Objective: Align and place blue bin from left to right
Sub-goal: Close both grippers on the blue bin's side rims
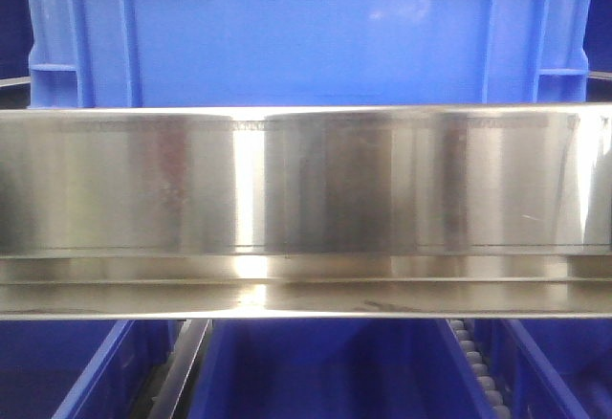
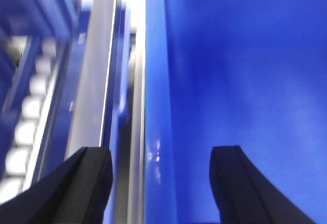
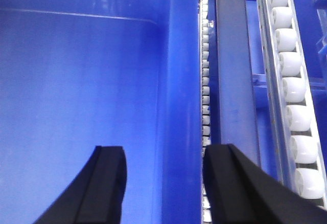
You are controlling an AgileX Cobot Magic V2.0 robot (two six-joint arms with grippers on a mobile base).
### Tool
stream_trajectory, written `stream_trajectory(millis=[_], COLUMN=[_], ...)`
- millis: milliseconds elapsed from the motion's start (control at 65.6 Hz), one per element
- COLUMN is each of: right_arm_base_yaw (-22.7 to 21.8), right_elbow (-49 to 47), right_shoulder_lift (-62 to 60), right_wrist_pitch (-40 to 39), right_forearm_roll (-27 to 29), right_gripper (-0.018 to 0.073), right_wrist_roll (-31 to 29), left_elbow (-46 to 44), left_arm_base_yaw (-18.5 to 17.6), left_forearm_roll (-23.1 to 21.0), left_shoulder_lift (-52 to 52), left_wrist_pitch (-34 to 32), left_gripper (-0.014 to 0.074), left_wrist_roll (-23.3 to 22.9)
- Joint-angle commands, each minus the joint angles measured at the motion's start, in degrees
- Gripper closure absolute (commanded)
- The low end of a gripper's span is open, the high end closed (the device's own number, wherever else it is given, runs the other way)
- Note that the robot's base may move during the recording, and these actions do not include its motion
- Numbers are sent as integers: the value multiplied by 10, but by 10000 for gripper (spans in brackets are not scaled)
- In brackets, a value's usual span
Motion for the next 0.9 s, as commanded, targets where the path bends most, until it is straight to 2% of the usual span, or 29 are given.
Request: stream_trajectory(millis=[0, 579, 884], right_arm_base_yaw=[0, 0, 0], right_elbow=[0, 0, 0], right_shoulder_lift=[-1, -1, -1], right_wrist_pitch=[-5, -5, -5], right_forearm_roll=[-5, -5, -5], right_gripper=[316, 316, 316], right_wrist_roll=[-3, -3, -3], left_elbow=[-3, -3, -3], left_arm_base_yaw=[-2, 3, 3], left_forearm_roll=[3, 1, -6], left_shoulder_lift=[5, 18, 18], left_wrist_pitch=[5, 9, 9], left_gripper=[260, 260, 328], left_wrist_roll=[-6, -6, -6])
